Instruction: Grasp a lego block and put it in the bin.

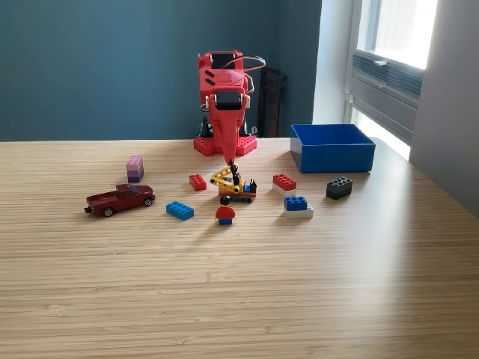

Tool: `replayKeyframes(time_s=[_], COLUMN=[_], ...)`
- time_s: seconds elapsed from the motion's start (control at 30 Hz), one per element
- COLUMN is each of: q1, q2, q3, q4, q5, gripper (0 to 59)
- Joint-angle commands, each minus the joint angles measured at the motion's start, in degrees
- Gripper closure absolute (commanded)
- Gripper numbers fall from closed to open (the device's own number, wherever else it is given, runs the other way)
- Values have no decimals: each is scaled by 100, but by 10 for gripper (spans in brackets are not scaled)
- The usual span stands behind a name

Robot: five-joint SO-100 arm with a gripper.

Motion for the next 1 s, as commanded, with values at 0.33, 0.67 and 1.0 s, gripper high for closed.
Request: replayKeyframes(time_s=[0.33,0.67,1.0], q1=[44,53,149], q2=[97,97,97], q3=[44,44,44], q4=[-97,-97,-97], q5=[53,70,193], gripper=[585,585,583])
